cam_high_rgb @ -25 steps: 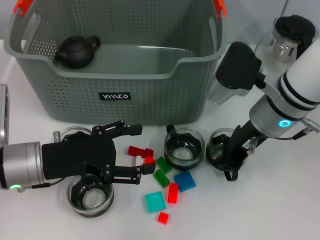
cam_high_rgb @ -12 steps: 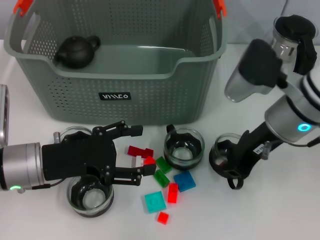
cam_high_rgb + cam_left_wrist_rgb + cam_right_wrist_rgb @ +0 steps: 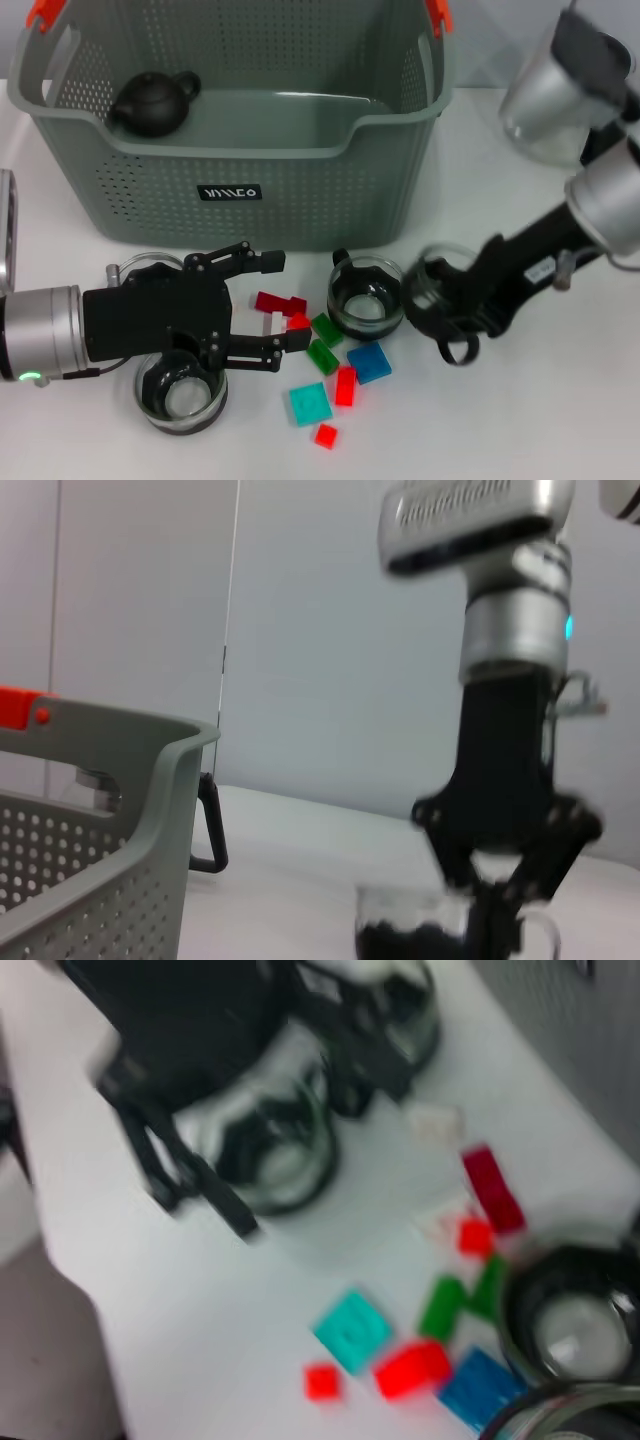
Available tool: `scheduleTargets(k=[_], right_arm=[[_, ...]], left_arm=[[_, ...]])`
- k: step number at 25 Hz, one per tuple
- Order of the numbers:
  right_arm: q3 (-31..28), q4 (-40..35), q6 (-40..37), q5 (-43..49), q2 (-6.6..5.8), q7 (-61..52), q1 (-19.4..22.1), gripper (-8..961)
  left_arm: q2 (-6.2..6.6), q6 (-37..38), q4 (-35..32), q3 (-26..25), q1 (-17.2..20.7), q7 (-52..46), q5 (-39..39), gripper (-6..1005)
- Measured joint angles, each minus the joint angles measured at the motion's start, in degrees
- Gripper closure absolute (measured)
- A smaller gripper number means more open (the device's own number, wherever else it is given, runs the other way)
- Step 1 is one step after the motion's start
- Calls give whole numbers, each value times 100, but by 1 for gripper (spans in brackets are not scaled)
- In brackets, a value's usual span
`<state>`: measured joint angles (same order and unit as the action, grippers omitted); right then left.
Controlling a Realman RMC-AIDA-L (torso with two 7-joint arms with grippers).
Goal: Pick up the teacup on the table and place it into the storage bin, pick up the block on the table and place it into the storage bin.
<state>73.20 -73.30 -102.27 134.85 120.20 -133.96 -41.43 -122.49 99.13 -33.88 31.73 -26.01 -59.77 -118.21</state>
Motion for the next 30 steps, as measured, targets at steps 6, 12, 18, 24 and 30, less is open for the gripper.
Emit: scheduleTargets(k=[6, 12, 18, 24, 30], right_arm=[[-788, -706, -779, -638, -3, -409, -554, 896], [-1502, -1042, -960, -847, -101, -701, -1394, 897], [-1612, -732, -177, -417, -221, -561, -1963, 897], [-1584, 431, 900, 273, -261, -143, -2423, 897], [-1545, 1830, 2176, 582, -394, 266, -2806, 896]], left_arm=[[4, -4, 9, 0, 8, -5, 0, 50], [6, 13, -2, 0, -1, -8, 0, 50], [11, 5, 5, 0, -29, -8, 0, 50], [17, -11, 1, 0, -36, -7, 0, 50], [18, 6, -11, 0, -35, -5, 0, 50]])
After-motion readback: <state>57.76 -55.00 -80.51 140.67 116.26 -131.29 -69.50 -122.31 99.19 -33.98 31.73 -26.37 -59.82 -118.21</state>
